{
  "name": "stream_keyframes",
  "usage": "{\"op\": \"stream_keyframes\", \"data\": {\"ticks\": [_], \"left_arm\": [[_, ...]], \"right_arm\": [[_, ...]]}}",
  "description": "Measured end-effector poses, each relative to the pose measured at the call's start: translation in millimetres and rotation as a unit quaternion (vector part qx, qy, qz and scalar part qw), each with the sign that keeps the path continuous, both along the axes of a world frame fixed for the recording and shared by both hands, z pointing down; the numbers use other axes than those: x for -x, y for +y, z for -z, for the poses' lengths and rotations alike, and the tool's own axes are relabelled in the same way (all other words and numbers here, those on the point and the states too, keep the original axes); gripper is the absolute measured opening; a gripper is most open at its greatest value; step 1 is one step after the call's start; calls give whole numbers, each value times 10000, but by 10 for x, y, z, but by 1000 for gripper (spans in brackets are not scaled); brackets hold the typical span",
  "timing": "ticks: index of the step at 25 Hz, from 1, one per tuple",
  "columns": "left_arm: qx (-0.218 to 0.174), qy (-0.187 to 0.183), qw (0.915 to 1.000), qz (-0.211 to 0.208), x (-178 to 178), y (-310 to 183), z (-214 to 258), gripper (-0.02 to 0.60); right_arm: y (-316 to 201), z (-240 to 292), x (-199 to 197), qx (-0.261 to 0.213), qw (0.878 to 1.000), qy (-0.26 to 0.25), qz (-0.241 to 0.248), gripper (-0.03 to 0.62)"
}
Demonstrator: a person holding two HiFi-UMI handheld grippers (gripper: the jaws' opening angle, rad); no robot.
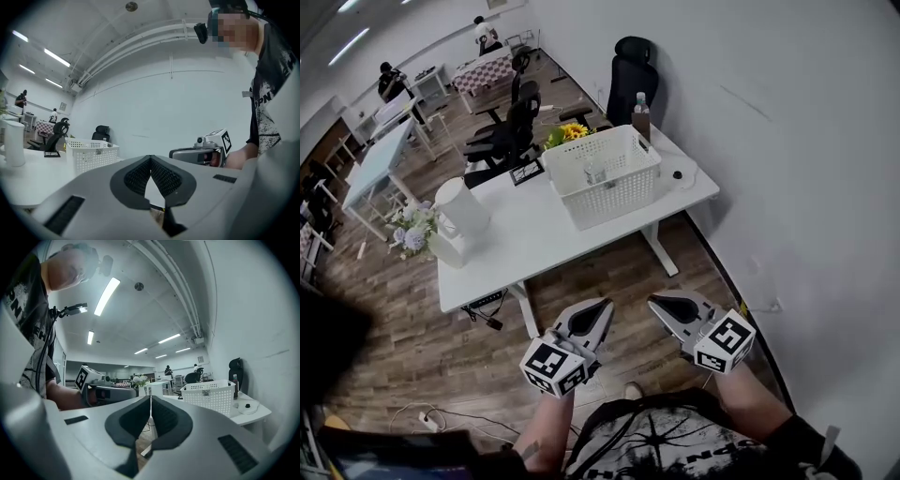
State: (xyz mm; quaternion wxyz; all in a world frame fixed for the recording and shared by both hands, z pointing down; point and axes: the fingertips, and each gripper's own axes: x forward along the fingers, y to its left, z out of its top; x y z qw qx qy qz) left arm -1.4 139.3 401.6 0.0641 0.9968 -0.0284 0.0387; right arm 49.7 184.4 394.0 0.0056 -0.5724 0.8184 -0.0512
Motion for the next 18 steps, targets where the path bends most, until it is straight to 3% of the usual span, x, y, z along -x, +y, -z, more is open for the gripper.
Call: {"op": "stream_keyframes", "data": {"ticks": [10, 18], "left_arm": [[116, 15, 9999, 94, 160, -453, -94, 11], [168, 2, 9996, 238, -49, -855, -142, 11]], "right_arm": [[-472, -46, 86, 86, 10000, 38, 13, 25], [-913, -80, -115, 88, 9998, -2, 180, 25]]}}
